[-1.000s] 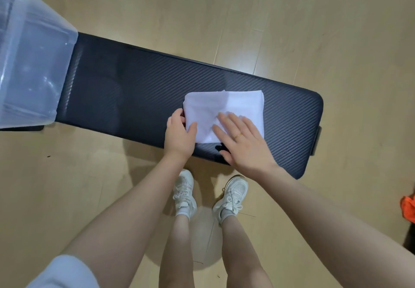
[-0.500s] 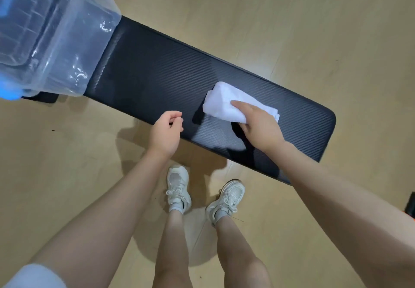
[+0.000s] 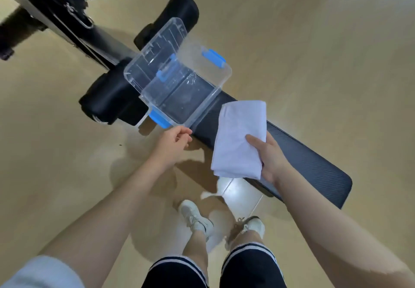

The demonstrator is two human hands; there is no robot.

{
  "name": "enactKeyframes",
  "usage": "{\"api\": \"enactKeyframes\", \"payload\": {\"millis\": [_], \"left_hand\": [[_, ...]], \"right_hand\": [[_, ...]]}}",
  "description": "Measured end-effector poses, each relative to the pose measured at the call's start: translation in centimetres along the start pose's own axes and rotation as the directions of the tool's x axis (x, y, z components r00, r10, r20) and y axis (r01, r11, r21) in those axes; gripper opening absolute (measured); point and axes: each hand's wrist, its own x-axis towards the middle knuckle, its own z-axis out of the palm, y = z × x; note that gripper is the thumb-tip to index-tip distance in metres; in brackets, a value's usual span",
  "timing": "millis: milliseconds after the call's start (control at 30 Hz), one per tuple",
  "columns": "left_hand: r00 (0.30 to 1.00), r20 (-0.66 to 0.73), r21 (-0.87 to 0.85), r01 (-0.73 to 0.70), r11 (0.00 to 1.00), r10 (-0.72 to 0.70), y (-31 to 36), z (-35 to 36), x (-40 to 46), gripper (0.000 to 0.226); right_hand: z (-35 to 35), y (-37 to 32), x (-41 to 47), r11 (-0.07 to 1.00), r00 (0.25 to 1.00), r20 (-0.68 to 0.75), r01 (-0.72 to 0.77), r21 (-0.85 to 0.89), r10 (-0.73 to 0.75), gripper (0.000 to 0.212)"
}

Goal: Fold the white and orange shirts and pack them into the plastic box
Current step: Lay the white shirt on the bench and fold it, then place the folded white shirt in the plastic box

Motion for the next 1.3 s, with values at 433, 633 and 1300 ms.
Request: {"api": "enactKeyframes", "payload": {"millis": [433, 633, 1300], "left_hand": [[0.995, -0.094, 0.056, -0.034, 0.998, 0.039, 1.6, -11.9, 9.7, 0.02], [1.0, -0.009, 0.084, -0.01, 0.996, 0.011, 3.2, -12.6, 18.5, 0.021], [0.952, 0.291, 0.303, -0.189, 0.934, 0.098, 3.1, -12.7, 24.6, 0.027]], "right_hand": [[14.6, -2.7, 13.5, 0.962, 0.997, -0.056, -0.036, 0.271, 0.053, 0.048], [16.4, -2.2, 22.1, 0.959, 0.957, -0.27, -0.029, 0.281, 0.108, 0.044], [18.6, -2.3, 27.1, 0.85, 0.874, -0.485, -0.225, -0.477, -0.04, 0.049]]}}
